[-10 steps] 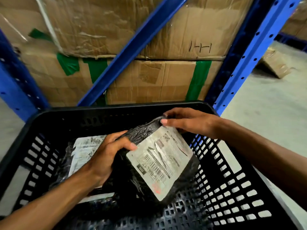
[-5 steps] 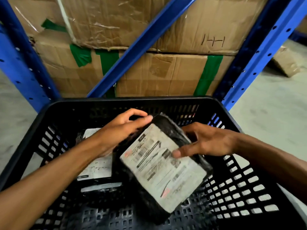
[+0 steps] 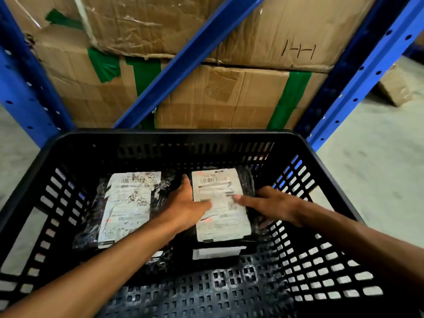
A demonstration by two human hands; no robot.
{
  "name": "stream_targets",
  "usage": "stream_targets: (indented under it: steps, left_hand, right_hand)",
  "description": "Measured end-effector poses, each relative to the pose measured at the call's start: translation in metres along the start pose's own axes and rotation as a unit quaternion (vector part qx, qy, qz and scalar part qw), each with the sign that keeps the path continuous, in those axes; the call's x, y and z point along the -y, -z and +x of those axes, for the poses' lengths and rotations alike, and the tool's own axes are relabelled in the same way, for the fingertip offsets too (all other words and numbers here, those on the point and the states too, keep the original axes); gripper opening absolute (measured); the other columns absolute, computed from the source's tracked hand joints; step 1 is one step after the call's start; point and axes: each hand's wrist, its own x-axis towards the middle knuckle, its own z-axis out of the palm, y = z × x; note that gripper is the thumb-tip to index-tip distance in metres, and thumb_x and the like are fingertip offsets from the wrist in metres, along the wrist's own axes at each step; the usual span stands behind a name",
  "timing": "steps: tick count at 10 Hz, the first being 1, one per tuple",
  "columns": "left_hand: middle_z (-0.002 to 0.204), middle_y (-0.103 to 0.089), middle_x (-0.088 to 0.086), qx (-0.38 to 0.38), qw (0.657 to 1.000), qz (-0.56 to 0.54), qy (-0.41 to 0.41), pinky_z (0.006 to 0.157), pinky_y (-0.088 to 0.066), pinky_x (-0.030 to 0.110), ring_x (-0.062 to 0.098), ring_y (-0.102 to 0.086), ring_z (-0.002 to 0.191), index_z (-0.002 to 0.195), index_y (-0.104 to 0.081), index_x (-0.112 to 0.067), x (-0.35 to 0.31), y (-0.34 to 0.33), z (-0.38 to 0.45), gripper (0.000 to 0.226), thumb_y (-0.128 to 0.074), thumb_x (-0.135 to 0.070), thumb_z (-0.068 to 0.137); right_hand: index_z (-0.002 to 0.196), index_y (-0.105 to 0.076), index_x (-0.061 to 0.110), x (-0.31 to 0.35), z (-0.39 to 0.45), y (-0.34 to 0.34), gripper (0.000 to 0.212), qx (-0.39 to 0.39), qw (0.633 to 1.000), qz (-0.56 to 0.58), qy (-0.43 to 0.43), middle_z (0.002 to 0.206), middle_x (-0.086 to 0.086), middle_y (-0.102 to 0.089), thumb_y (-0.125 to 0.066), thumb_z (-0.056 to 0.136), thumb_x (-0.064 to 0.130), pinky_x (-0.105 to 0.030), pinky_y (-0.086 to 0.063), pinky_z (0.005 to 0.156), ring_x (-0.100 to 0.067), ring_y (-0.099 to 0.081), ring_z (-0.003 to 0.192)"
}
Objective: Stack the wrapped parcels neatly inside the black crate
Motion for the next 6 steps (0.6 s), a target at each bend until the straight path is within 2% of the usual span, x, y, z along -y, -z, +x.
stream_targets:
  steps: [1,2,3,4,5,6]
  left_hand:
    - [0.150,-0.045,0.002,0.015,0.998,0.061,0.005,0.092,-0.043,0.024,0.021,-0.051,0.127,0.154,0.012,-0.021,0.008,-0.008,0.010,0.100,-0.062,-0.021,0.088]
    - [0.152,-0.042,0.002,0.012,0.996,0.083,0.005,0.096,-0.042,0.026,0.021,-0.049,0.130,0.154,0.012,-0.022,0.012,-0.008,0.016,0.102,-0.065,-0.024,0.086]
    - [0.154,-0.039,0.002,0.007,0.995,0.097,-0.009,0.106,-0.041,0.032,0.022,-0.046,0.133,0.154,0.011,-0.024,0.016,-0.007,0.016,0.102,-0.065,-0.028,0.086]
    - [0.158,-0.031,0.004,0.028,0.992,0.124,-0.012,0.104,-0.040,0.027,0.022,-0.043,0.136,0.153,0.017,-0.023,0.017,-0.007,0.016,0.101,-0.061,-0.030,0.089]
    - [0.156,-0.035,0.002,0.071,0.985,0.158,-0.012,0.100,-0.041,0.023,0.020,-0.047,0.131,0.155,0.011,-0.025,0.010,0.001,0.020,0.099,-0.062,-0.028,0.088]
    - [0.158,-0.033,-0.001,0.100,0.975,0.193,-0.046,0.109,-0.040,0.030,0.019,-0.045,0.134,0.155,0.005,-0.030,-0.003,0.027,0.005,0.095,-0.062,-0.036,0.088]
  right_hand:
    - [0.084,-0.062,0.017,0.003,0.008,-0.009,0.035,-0.016,0.992,-0.123,0.010,0.109,-0.019,-0.072,-0.054,0.090,0.051,-0.037,-0.060,0.072,-0.028,-0.068,0.075]
    - [0.081,-0.060,0.014,0.000,0.014,-0.004,0.041,-0.015,0.987,-0.161,0.020,0.087,-0.016,-0.069,-0.052,0.089,0.054,-0.027,-0.055,0.059,-0.021,-0.063,0.064]
    - [0.088,-0.061,0.008,-0.004,0.014,0.000,0.047,-0.024,0.984,-0.174,0.036,0.077,-0.012,-0.064,-0.050,0.090,0.054,-0.023,-0.049,0.058,-0.014,-0.057,0.057]
    - [0.108,-0.061,-0.007,-0.006,0.015,-0.002,0.064,-0.023,0.981,-0.183,0.052,0.081,-0.018,-0.062,-0.050,0.090,0.053,-0.029,-0.048,0.062,-0.022,-0.053,0.063]
    - [0.101,-0.066,0.002,0.003,0.017,0.003,0.055,-0.012,0.970,-0.240,0.043,0.089,-0.016,-0.070,-0.049,0.091,0.053,-0.022,-0.045,0.064,-0.018,-0.055,0.068]
    - [0.106,-0.064,0.022,0.008,0.005,0.009,0.041,-0.055,0.943,-0.322,0.055,0.094,0.001,-0.069,-0.050,0.089,0.057,-0.024,-0.052,0.074,-0.015,-0.065,0.082]
